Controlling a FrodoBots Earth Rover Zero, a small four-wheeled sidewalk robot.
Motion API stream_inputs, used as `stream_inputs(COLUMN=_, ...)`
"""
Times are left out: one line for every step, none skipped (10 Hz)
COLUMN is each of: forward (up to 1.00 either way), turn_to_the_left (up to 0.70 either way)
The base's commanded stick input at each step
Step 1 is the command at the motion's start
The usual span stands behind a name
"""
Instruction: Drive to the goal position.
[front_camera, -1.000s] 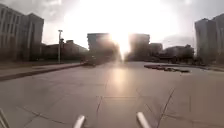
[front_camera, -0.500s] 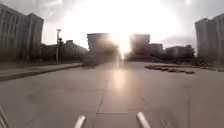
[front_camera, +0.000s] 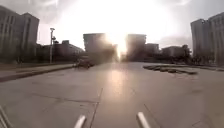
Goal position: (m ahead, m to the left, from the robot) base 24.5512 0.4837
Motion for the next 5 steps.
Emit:
stream_inputs(forward=1.0, turn_to_the_left=0.0)
stream_inputs(forward=1.0, turn_to_the_left=0.0)
stream_inputs(forward=1.0, turn_to_the_left=0.0)
stream_inputs(forward=1.0, turn_to_the_left=0.0)
stream_inputs(forward=1.0, turn_to_the_left=0.0)
